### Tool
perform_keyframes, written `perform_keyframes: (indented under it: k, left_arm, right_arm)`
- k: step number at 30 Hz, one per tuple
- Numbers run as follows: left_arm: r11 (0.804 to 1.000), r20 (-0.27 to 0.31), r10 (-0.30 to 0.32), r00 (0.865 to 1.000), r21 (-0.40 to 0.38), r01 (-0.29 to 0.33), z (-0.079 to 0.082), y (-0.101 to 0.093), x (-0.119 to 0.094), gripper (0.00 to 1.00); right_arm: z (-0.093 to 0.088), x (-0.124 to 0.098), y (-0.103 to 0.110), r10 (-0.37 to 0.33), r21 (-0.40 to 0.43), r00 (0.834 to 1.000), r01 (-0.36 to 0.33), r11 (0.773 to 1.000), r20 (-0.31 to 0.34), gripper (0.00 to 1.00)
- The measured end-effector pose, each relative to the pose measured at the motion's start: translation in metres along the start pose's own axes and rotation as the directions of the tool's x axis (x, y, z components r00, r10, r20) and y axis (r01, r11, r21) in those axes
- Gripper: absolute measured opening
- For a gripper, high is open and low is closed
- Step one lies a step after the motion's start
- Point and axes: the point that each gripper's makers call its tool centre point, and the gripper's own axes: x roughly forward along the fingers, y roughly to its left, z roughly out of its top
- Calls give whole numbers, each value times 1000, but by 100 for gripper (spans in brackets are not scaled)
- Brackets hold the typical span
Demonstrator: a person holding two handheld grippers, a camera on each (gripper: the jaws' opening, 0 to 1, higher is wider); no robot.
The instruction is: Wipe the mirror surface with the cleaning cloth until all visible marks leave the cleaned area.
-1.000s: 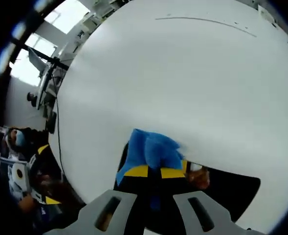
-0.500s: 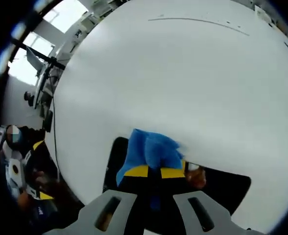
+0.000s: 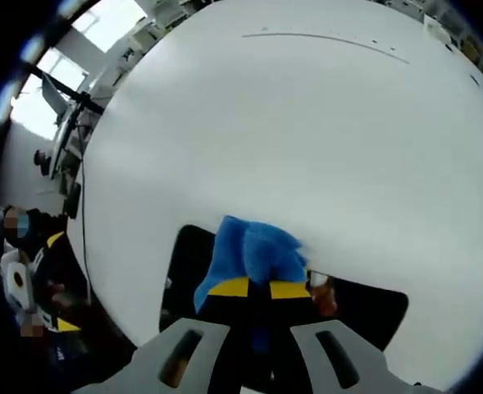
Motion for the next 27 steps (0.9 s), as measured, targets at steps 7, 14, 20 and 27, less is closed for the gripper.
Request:
perform_keyframes:
  k: [7,14,20,27]
  left_arm:
    - [1000,6,-8,1000,5,8,4,-5,2,100]
    - [1000,17,-10,1000,9,10,9,-6,2,100]
    - [1000,18,-10,1000,13,10,10,-7,1,100]
    - [1000,19,-12,1000,16,12,11,-11,3,100]
  right_arm:
    - [-3,-2,3,-43,-8,998,43,999,37,0]
    - [-4,-1,4,-59,-16,996,61,998,63,0]
    - [-13,-3,7,-65,-14,994,66,998,86,0]
    - [-23,-3,11,-55,6,994,55,998,93,0]
